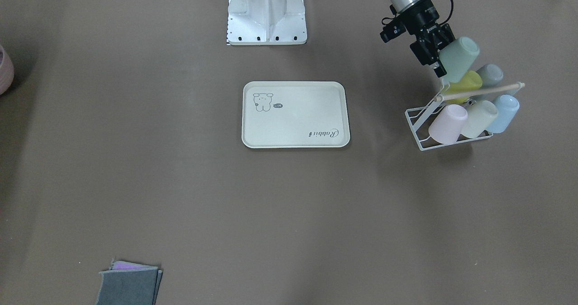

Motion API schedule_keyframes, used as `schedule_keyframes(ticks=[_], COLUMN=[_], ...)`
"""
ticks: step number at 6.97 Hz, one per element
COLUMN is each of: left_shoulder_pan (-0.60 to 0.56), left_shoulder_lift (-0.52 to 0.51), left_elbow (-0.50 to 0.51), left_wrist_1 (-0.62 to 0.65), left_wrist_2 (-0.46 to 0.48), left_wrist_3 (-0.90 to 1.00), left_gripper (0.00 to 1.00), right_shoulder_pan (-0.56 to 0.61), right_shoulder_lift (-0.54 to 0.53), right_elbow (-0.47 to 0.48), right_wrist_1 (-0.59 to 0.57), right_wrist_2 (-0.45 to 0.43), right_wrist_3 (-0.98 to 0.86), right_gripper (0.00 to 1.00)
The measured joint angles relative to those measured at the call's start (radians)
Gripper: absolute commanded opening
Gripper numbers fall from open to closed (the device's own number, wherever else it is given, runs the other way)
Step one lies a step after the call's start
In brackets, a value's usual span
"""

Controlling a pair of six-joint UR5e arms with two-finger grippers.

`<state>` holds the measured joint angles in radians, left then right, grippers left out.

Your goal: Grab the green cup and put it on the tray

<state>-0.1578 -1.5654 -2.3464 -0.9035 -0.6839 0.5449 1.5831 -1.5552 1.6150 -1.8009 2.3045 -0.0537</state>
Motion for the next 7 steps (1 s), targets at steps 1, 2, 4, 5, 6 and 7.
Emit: schedule_keyframes(ticks=[1, 2, 4, 5, 6, 7], left_shoulder_pan=[-0.001, -0.002, -0.001, 0.0, 0.003, 0.007], left_shoulder_lift=[0.001, 0.001, 0.001, 0.001, 0.004, 0.01], left_elbow=[-0.004, -0.003, 0.009, 0.023, 0.036, 0.055], left_wrist_1=[-0.066, -0.154, -0.375, -0.502, -0.627, -0.748], left_wrist_2=[-0.01, -0.014, -0.015, -0.016, -0.016, -0.017], left_wrist_3=[-0.006, -0.013, -0.064, -0.101, -0.143, -0.209], left_gripper=[0.66, 0.66, 0.65, 0.63, 0.67, 0.66], right_shoulder_pan=[0.0, 0.0, 0.0, 0.0, 0.0, 0.0], right_shoulder_lift=[0.001, 0.001, 0.001, 0.001, 0.001, 0.001], right_elbow=[-0.003, -0.005, -0.007, -0.007, -0.007, -0.007], right_wrist_1=[0.0, 0.0, 0.001, 0.0, 0.0, 0.0], right_wrist_2=[0.001, 0.001, 0.002, 0.003, 0.003, 0.003], right_wrist_3=[0.0, 0.0, 0.0, 0.0, 0.0, 0.0], right_gripper=[1.0, 1.0, 1.0, 1.0, 1.0, 1.0])
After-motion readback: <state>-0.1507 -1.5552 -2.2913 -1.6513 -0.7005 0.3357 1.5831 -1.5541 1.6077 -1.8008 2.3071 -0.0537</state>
